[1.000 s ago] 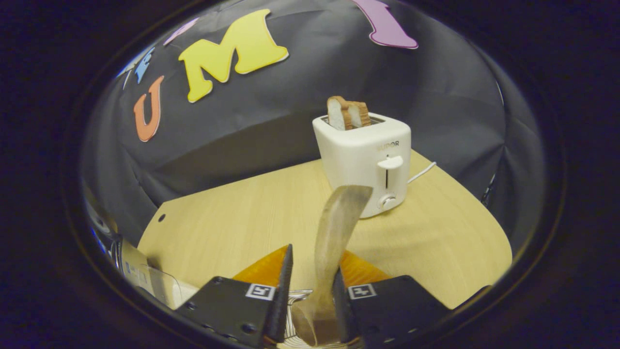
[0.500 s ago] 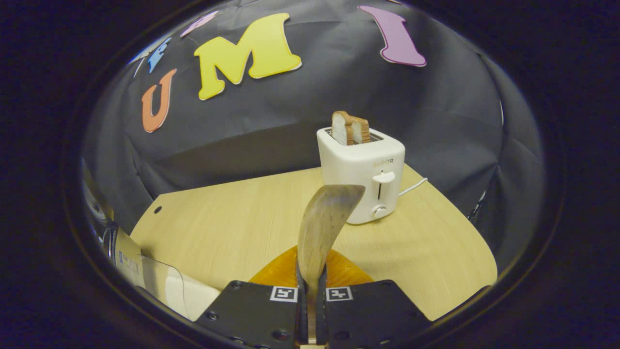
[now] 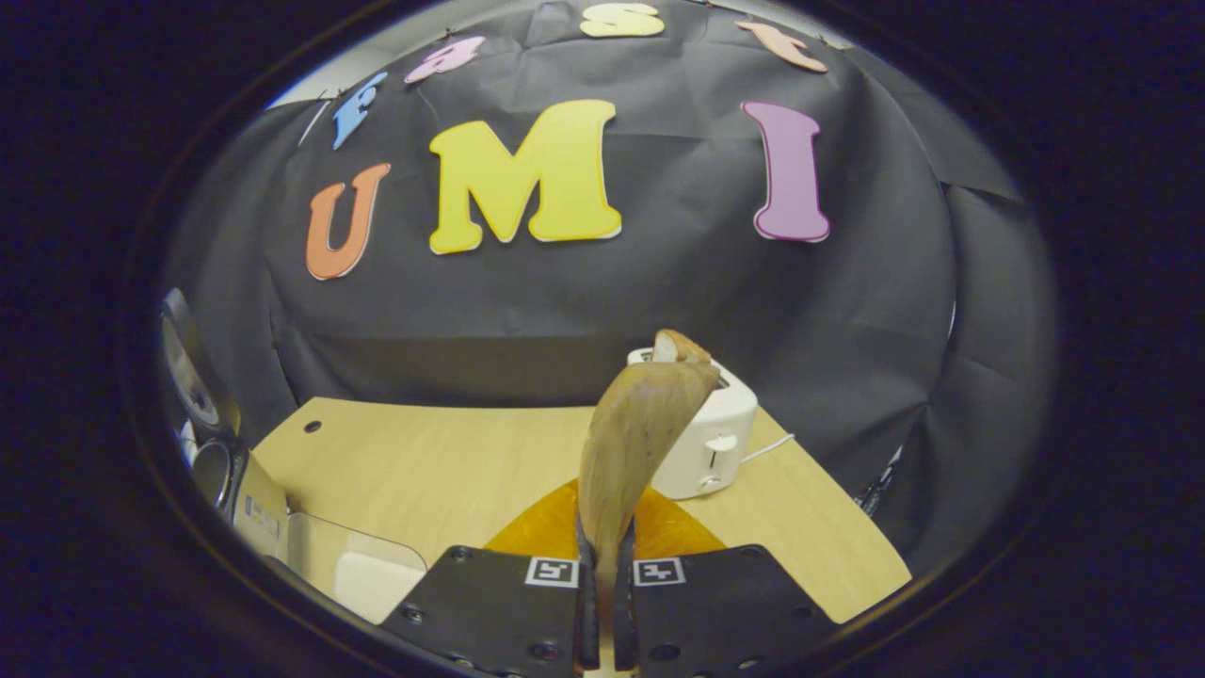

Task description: Close the left gripper, press the button to open the rice cooker; take a wooden spoon from the chopstick holder with the right hand, scoop a spoonful of rice and pour it into the rice cooker, then put the wooden spoon back into the chopstick holder.

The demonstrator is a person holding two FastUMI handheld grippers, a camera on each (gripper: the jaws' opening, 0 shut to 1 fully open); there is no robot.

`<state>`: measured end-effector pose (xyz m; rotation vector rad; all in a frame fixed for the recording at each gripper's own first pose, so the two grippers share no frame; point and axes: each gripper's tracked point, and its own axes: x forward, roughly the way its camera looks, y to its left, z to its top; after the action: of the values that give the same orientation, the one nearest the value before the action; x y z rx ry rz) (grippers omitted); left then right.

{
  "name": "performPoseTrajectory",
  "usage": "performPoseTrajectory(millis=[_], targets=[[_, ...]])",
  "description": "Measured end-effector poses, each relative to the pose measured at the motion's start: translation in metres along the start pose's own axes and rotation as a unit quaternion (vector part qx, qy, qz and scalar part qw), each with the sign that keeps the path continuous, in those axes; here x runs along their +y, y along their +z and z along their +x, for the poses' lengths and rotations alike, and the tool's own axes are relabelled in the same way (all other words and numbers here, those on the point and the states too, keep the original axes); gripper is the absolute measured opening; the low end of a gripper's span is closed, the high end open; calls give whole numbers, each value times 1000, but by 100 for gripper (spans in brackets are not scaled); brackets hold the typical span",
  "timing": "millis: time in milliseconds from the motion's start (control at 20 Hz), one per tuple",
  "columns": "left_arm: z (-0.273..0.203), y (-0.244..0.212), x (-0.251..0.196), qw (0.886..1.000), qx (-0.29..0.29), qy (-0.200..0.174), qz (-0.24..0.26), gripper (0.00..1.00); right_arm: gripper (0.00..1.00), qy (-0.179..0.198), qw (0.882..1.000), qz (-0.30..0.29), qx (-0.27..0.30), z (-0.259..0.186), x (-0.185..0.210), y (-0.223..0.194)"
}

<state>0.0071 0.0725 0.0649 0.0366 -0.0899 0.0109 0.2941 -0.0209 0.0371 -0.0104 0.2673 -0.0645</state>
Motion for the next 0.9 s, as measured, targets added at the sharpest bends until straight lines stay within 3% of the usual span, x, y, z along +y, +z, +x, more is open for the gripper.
performPoseTrajectory(millis=[350, 600, 900], targets=[[0, -4, 15, 1000, 12, 10, -9, 96, 6, 76, 995, -38, -45, -59, 114, 23], [1, -6, 21, 1000, 14, 14, 0, 96, 6, 116, 991, -54, -32, -67, 190, -12], [2, -7, 32, 1000, 16, 21, -2, 96, 8, 82, 994, -71, -6, -34, 216, -80]])
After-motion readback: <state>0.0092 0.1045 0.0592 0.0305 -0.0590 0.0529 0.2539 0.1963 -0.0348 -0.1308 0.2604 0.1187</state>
